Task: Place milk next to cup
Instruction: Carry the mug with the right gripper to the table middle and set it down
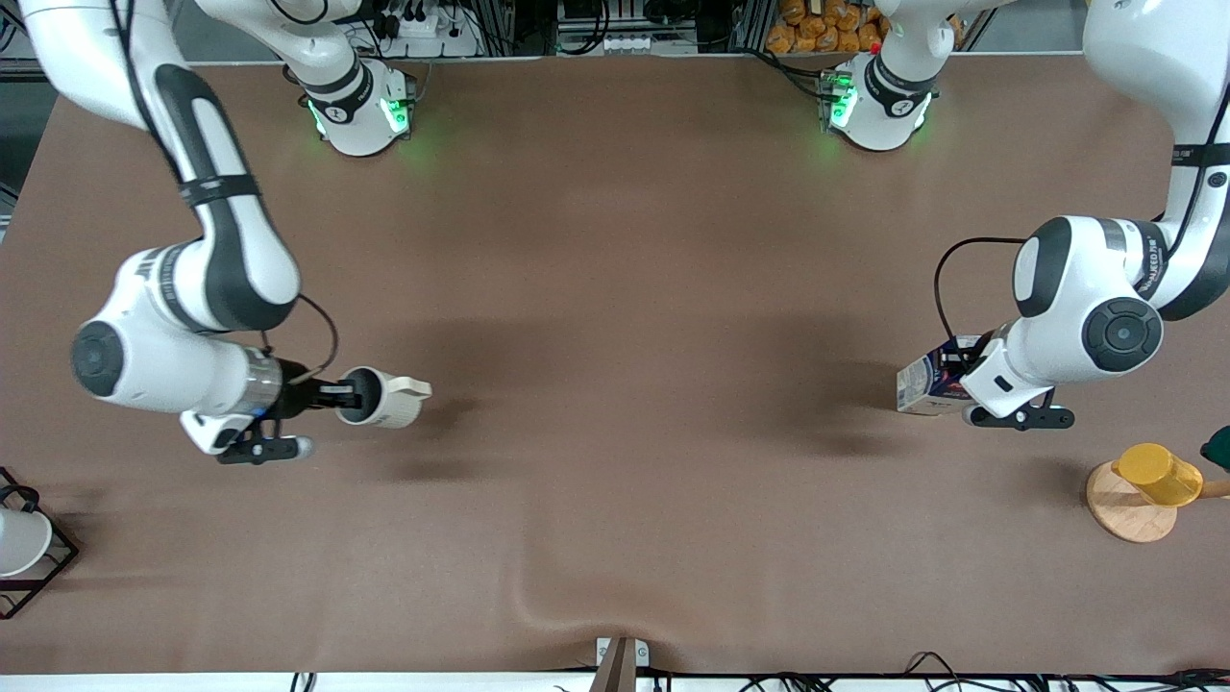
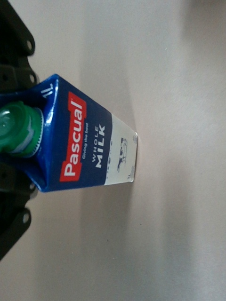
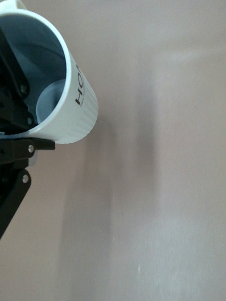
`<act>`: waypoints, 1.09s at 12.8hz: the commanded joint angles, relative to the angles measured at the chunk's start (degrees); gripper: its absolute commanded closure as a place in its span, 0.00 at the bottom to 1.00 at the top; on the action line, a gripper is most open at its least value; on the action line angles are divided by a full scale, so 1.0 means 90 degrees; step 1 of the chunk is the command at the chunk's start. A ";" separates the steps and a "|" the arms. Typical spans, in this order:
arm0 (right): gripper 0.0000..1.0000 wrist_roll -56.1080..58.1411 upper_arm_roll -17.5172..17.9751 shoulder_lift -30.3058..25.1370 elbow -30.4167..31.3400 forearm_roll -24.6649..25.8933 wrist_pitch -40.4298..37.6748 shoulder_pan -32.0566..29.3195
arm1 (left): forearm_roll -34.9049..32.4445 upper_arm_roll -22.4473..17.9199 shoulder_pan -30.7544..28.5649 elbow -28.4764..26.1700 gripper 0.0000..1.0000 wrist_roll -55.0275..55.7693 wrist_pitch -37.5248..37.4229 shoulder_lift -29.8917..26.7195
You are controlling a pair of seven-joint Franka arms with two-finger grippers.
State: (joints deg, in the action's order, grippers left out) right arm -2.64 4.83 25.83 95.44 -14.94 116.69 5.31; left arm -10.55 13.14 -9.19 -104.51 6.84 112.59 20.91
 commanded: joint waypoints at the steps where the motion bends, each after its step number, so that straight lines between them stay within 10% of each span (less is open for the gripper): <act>1: 1.00 -0.0992 -0.0078 0.0011 -0.0194 -0.0107 0.0051 0.0472 | 0.0000 0.0044 -0.0276 0.0331 0.76 -0.0192 -0.0504 -0.0341; 14: 1.00 -0.5525 -0.0273 0.1397 -0.0702 0.0449 0.2142 0.3002 | 0.0225 -0.0005 -0.0365 0.1095 0.71 -0.0516 -0.1641 -0.0644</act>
State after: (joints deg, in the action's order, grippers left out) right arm -48.12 3.50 36.75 91.12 -13.13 135.62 30.20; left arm -9.56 13.12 -12.14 -94.59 3.52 98.74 15.81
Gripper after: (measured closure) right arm 0.956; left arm 0.639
